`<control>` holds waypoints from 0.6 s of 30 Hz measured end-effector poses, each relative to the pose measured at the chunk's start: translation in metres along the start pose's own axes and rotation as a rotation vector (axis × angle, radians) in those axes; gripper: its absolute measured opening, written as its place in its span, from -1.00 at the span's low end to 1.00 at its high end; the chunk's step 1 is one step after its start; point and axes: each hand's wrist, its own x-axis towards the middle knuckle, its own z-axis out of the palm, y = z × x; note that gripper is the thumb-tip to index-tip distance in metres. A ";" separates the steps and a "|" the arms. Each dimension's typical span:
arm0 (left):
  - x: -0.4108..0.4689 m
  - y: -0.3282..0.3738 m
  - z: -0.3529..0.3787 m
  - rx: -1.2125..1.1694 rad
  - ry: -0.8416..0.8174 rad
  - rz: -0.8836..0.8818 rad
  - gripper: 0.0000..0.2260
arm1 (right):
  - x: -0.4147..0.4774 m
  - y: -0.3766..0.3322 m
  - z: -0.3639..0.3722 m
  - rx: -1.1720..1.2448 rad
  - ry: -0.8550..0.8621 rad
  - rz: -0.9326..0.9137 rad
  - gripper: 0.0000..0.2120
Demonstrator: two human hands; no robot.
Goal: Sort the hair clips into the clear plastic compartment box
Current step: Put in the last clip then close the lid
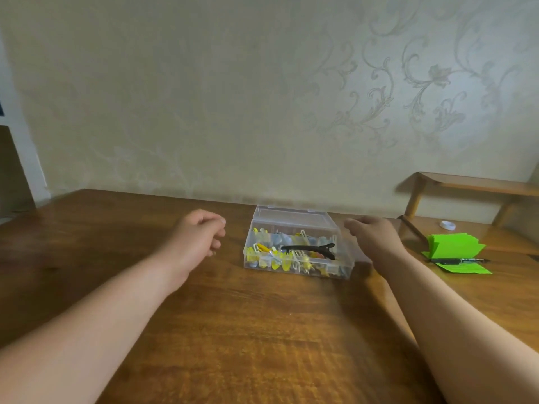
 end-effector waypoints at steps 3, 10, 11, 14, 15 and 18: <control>0.033 0.002 0.012 0.021 -0.044 -0.070 -0.89 | 0.016 0.003 0.006 -0.001 -0.121 0.117 -0.72; 0.100 -0.005 0.055 0.073 -0.163 -0.109 -0.74 | 0.038 0.000 0.014 0.013 -0.213 0.149 -0.77; 0.106 -0.005 0.059 0.090 -0.184 -0.104 -0.73 | 0.041 0.002 0.015 0.028 -0.215 0.137 -0.80; 0.116 -0.012 0.069 0.127 -0.176 -0.069 -0.77 | 0.048 0.012 0.017 0.112 -0.216 0.116 -0.81; 0.117 -0.017 0.071 0.105 -0.155 -0.059 -0.68 | 0.051 0.017 0.018 0.137 -0.220 0.103 -0.74; 0.116 -0.024 0.070 -0.020 -0.141 0.000 -0.54 | 0.056 0.023 0.018 0.208 -0.246 0.052 -0.56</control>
